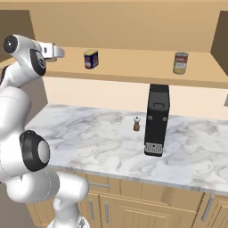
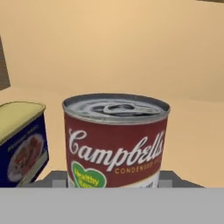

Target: Stack two cans on top of the other two cans in the cabinet.

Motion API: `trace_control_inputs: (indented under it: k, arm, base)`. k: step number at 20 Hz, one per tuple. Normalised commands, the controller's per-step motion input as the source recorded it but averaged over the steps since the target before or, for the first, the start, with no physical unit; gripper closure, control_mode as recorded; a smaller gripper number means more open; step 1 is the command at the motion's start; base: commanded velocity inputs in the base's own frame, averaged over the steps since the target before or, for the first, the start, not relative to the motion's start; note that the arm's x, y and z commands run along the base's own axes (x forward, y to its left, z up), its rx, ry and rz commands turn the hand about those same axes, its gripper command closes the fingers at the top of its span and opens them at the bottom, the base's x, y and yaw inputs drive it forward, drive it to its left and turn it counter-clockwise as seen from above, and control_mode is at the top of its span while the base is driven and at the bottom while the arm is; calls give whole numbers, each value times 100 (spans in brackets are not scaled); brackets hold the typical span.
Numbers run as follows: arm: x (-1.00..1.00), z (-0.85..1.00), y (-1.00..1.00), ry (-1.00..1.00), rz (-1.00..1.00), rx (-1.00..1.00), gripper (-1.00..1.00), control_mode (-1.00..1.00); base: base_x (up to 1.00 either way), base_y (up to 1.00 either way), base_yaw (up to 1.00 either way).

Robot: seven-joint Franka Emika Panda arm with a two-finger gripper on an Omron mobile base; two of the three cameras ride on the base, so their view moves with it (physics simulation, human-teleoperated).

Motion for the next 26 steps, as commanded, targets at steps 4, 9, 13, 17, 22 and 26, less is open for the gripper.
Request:
trace_control_inputs:
  k: [4, 9, 13, 17, 22, 26]
  arm:
    - [-19, 40, 12, -3, 0, 2, 100, -100]
    - [-16, 40, 20, -6, 0, 0, 100, -100]
    - [-10, 16, 35, -26, 0, 0, 100, -100]
    - [-1, 1, 32, -23, 0, 0, 100, -100]
    - [14, 0, 22, -14, 0, 7, 100, -100]
    - [23, 11, 20, 0, 0, 13, 100, -100]
  base:
    - [0, 0, 0]
    - [0, 0, 0]
    - [0, 0, 0]
    - [0, 0, 0]
    - [0, 0, 0]
    - [0, 0, 0]
